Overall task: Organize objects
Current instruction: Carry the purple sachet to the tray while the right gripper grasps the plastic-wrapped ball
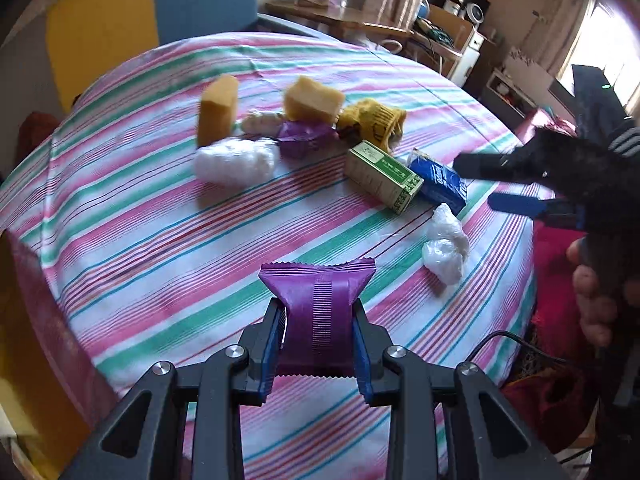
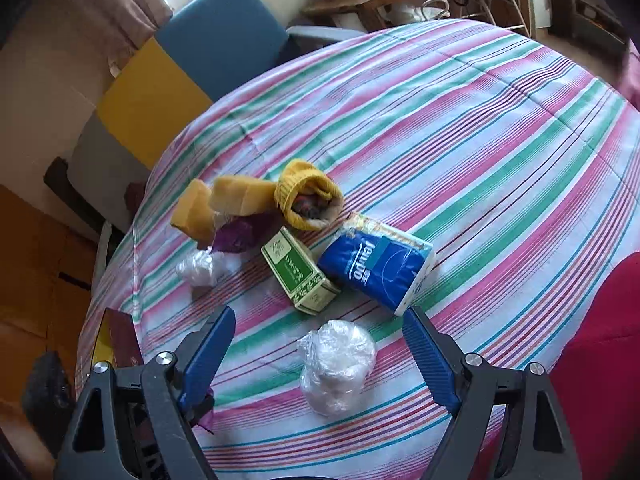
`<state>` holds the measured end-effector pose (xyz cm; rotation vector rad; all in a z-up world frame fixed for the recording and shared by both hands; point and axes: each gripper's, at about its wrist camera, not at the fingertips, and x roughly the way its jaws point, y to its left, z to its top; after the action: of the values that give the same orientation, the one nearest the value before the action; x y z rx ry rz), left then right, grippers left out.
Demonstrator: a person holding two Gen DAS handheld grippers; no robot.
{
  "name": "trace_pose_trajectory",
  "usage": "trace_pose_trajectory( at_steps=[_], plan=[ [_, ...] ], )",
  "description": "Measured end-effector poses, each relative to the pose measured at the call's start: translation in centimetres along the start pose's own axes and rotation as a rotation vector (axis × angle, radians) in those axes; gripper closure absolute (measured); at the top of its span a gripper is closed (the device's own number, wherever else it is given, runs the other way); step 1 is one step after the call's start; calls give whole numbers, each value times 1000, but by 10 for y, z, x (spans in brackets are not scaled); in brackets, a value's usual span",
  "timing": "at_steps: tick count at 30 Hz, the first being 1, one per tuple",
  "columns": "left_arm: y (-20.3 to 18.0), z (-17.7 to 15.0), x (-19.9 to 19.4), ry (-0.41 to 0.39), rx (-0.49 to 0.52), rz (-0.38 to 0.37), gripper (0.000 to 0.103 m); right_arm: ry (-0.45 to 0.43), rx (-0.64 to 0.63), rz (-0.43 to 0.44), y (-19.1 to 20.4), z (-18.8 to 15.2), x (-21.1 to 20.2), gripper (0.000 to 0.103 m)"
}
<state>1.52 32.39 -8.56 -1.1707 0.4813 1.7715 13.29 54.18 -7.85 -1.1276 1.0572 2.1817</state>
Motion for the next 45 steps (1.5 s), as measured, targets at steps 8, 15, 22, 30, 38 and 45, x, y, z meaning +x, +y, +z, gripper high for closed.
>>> trace_pose_trajectory(
  at_steps=[8,15,22,30,38,45],
  plan=[
    [22,-18,-42,-80,-89,1,72,182,-141,-172,20,-8,37,31],
    [53,-44,-86,-151,-175,0,72,240,-221,-280,27,-16,53,48],
    [128,-105,-159,-235,-365,74,72,247,-306,-294,35,-26,56,67],
    [199,-199,-213,-252,-579,250,72,215,-308,-249,30,-29,46,67],
    [208,-211,-178,-162,-585,259,72,200,-309,-226,35,-25,43,67],
    [213,-211,-146,-84,-541,296,72,195,-313,-213,33,-24,41,67]
  ],
)
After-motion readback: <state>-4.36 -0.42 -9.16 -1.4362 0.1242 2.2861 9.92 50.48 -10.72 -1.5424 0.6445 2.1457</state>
